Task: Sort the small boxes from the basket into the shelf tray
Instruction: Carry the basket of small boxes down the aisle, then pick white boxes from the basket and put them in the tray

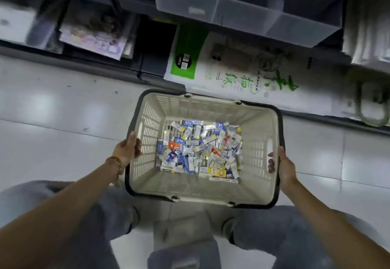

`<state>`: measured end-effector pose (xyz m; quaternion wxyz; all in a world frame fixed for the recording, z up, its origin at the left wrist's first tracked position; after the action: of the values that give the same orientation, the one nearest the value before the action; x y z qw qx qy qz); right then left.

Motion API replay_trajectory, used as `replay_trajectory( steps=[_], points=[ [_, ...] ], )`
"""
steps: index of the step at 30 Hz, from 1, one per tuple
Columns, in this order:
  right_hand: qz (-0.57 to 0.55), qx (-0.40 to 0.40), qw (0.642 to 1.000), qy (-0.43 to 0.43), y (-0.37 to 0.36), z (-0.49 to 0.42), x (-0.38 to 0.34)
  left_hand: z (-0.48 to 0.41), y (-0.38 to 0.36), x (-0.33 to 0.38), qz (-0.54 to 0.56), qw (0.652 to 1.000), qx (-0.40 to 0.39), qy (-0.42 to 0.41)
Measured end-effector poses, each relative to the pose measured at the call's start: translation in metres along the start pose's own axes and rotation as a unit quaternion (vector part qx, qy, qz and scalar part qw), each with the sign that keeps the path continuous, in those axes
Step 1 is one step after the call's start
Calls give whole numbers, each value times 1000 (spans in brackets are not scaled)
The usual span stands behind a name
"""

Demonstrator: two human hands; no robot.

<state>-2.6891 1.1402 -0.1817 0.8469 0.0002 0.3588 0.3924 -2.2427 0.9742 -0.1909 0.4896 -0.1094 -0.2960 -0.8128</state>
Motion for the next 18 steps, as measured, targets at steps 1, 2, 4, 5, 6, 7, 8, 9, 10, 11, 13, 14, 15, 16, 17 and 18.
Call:
replay_trajectory(
  steps=[1, 2, 4, 5, 6, 7, 8, 9, 10, 11, 13, 14, 15, 16, 17, 18],
  points=[
    [2, 3, 1000, 15, -2, -11, 4, -10, -7, 2, 7, 1000, -4, -16],
    [5, 6, 999, 36, -3, -22, 7, -19, -13, 5, 14, 999, -9, -35],
    [11, 8, 996, 92, -4, -42, 4, -37, -23, 16, 16, 996, -22, -86],
    [13, 8, 993, 117, -5, -50, 1, -45, -26, 21, 11, 993, -28, -113],
    [10, 8, 991, 135, -6, -57, -2, -50, -29, 26, 7, 990, -34, -137],
    [6, 7, 989, 151, -7, -62, -6, -57, -31, 30, 9, 987, -36, -156],
    [1, 5, 987, 163, -8, -67, -11, -62, -32, 34, 16, 985, -32, -171],
    [-3, 4, 985, 173, -10, -71, -16, -66, -32, 38, 23, 983, -25, -183],
    [-9, 4, 983, 181, -11, -73, -19, -69, -32, 40, 31, 981, -17, -192],
    [-15, 3, 982, 186, -11, -73, -19, -73, -32, 41, 35, 980, -9, -197],
    [-22, 2, 981, 193, -10, -73, -17, -77, -31, 41, 33, 978, 9, -204],
    [-24, 4, 980, 198, -10, -73, -17, -77, -31, 42, 30, 977, 16, -209],
    [-22, 6, 979, 204, -10, -72, -18, -77, -30, 43, 25, 976, 21, -215],
    [-22, 8, 978, 208, -10, -72, -19, -75, -29, 45, 15, 975, 25, -220],
    [-22, 9, 977, 210, -11, -73, -19, -74, -29, 47, 2, 974, 27, -225],
    [-22, 9, 977, 213, -11, -74, -18, -72, -28, 47, -10, 973, 29, -228]
  ],
)
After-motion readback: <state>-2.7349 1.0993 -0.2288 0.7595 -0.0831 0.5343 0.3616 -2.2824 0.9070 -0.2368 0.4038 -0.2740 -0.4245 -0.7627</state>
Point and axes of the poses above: each hand's wrist, its own z-axis away from the middle knuckle, its own y-axis out of the back of the hand, x = y × z, the point moved 7 cm from there along -z, towards the middle knuckle, and after that the axes turned 10 degrees about -z, right-handed, at the moved point
